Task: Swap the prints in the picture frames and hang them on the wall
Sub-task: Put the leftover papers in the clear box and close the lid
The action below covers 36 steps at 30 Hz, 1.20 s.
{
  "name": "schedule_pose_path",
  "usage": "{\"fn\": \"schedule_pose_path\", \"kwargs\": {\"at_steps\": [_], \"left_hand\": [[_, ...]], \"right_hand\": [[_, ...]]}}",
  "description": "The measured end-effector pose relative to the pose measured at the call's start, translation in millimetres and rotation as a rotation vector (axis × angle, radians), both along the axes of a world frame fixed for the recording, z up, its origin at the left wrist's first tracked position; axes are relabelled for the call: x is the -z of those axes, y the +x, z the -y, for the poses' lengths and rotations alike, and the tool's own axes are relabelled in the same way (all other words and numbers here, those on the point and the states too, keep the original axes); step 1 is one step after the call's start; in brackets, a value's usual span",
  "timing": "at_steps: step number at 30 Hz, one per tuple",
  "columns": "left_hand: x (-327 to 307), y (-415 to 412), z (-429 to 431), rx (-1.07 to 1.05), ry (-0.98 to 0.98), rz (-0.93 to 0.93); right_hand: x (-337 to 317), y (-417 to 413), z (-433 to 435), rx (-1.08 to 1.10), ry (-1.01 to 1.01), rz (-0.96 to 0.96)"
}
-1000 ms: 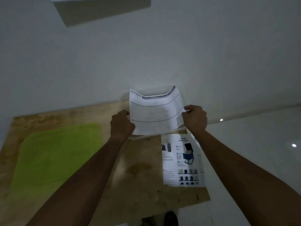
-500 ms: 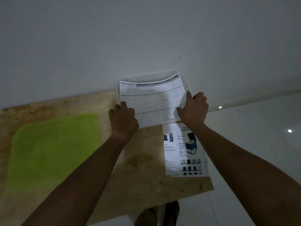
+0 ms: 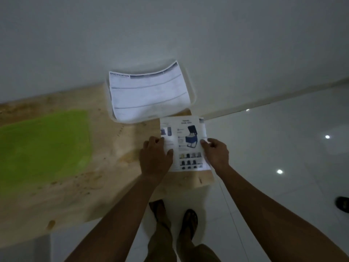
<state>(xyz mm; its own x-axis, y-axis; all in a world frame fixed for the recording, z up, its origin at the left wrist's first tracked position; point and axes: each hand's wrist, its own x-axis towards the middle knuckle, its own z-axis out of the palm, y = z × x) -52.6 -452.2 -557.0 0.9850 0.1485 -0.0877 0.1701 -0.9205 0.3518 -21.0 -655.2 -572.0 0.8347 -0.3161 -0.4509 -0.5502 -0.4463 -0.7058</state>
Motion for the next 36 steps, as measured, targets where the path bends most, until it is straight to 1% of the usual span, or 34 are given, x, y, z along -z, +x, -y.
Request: {"fn": "schedule_pose_path", "kwargs": {"at_steps": [1,3,7,13,19,23,25,28,30,33,36], "left_hand": [[2.2,-5.9,7.2,-0.028,-0.003,-0.026],[3.9,-14.1,19.1,-0.063,-0.014,-0.039],[3.4,-22.0,30.2,-0.075,-0.013,-0.040],[-4.5,-29.6,33.2,-0.074,-0.063,-0.067],[-16.6,-25.5,35.2,-0.139,-0.209,-0.132],[-37.7,-15.3,38.4,-0.182,-0.406,-0.132],[-59.1,-8.3,43.1,-0.223,-0.579,-0.141],[-103.3,2.0,50.8,-0.280,-0.947,-0.137],[-133.1,10.4,52.0,-0.357,-1.095,-0.082],[-173.2,21.9,41.4,-0.534,-1.170,0.056],[-201.2,33.0,19.7,-0.670,-1.196,0.175]], "right_hand": [[4.3,-6.3,4.5,0.008,0.077,-0.010],[3.9,-16.0,8.3,0.035,0.145,0.016],[3.4,-22.5,10.4,0.037,0.184,0.065],[-4.8,-26.8,19.4,0.054,0.253,0.077],[-27.9,-31.3,24.6,-0.035,0.273,0.148],[-51.2,-29.6,20.2,-0.109,0.234,0.240],[-66.4,-26.0,15.2,-0.167,0.205,0.324],[-96.7,-21.1,2.3,-0.312,0.132,0.546],[-115.4,-16.0,-8.0,-0.392,0.054,0.725],[-144.9,-6.4,-24.7,-0.511,-0.078,0.833],[-171.5,4.7,-37.4,-0.602,-0.226,0.970]]}}
